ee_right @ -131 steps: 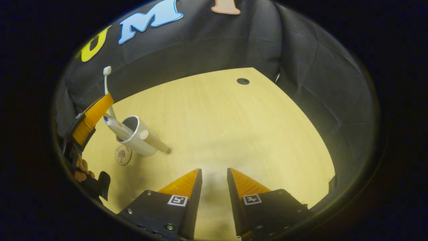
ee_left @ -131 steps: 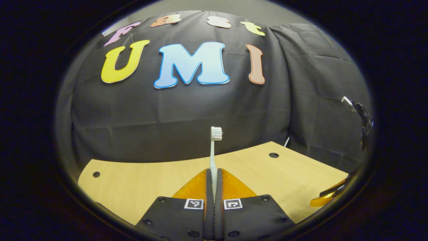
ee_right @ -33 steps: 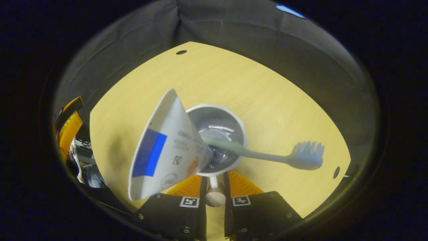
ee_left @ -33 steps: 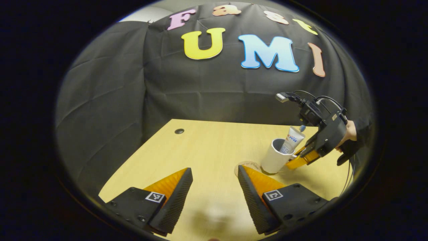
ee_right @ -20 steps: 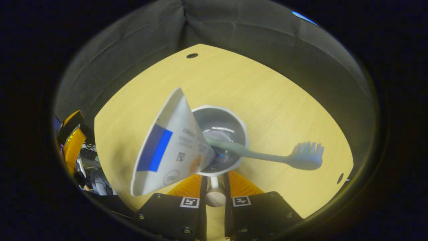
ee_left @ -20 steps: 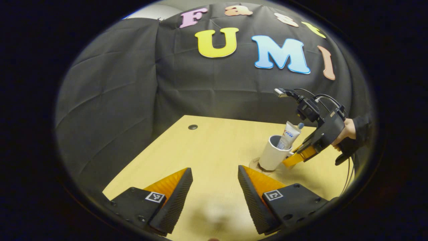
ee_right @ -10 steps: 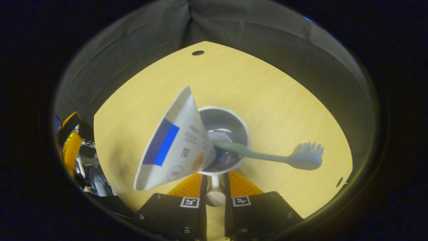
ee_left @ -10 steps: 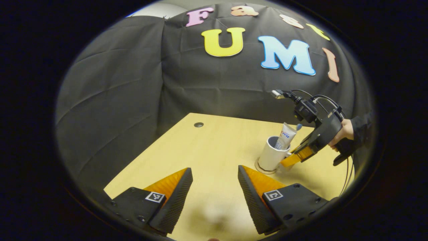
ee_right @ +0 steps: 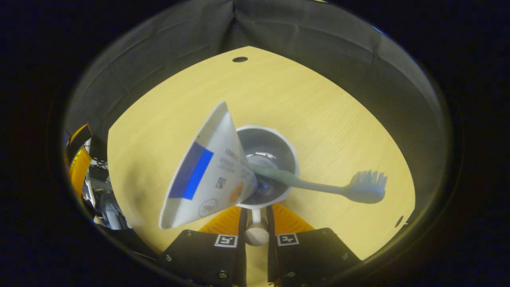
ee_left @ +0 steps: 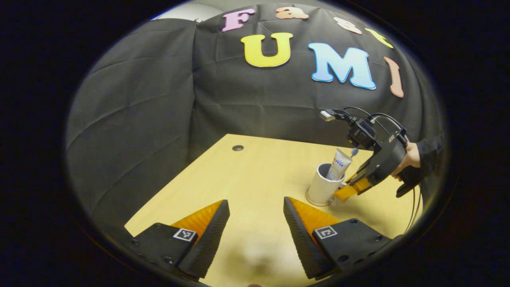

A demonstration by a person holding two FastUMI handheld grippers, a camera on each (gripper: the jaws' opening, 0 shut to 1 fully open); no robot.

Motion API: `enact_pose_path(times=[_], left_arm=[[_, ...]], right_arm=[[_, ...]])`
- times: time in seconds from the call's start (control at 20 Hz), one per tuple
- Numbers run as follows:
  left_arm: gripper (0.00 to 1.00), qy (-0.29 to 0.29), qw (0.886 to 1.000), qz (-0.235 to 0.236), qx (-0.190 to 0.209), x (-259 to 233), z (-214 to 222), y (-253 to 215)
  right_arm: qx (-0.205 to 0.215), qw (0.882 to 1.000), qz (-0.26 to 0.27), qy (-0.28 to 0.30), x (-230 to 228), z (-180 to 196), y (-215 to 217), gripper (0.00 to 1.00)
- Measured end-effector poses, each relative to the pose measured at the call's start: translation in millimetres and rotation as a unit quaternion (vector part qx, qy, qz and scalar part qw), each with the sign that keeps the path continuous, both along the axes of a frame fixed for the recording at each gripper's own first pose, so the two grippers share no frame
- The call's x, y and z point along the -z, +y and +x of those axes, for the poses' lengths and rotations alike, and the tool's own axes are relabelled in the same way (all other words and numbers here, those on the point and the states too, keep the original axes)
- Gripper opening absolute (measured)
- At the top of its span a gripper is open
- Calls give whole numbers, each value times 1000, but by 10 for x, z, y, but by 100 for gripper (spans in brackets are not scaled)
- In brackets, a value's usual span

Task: Put the toothbrush and toothpaste on the desktop into the cup, then pick up the cup and place it on the coaster on the desktop.

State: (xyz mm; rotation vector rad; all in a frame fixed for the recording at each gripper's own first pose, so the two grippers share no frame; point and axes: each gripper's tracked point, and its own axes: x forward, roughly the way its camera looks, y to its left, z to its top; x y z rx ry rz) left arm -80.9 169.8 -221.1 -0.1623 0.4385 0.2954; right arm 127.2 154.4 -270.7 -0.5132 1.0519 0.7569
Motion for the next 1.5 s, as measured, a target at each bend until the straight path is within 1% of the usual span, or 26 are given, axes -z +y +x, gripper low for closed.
enact_pose_path(times=[0.1, 0.25, 0.7, 0.75, 0.8, 0.85, 1.2, 1.5], left_arm=[[92, -1, 1000, 0, 2, -20, 9, -3], [92, -2, 1000, 2, 6, -42, 21, -18], [92, -7, 1000, 6, 20, -52, 30, -10], [92, -8, 1000, 6, 23, -57, 33, -7], [92, -9, 1000, 7, 26, -63, 37, -12], [92, -11, 999, 8, 29, -97, 32, -22], [92, -22, 999, 6, 49, -233, 101, -185], [92, -36, 996, 13, 81, -374, 170, -383]], right_arm=[[4, 1000, -2, 2, 8, -3, 0, 21], [3, 1000, -4, -6, -16, 1, -3, 26], [10, 1000, 14, -23, -242, -24, -15, 26], [11, 999, 17, -25, -272, -33, -22, 22], [12, 999, 19, -27, -302, -34, -27, 26], [12, 999, 21, -30, -338, -43, -31, 26], [14, 998, 32, -57, -590, -117, -93, 25], [33, 995, 39, -83, -799, -215, -251, 24]])
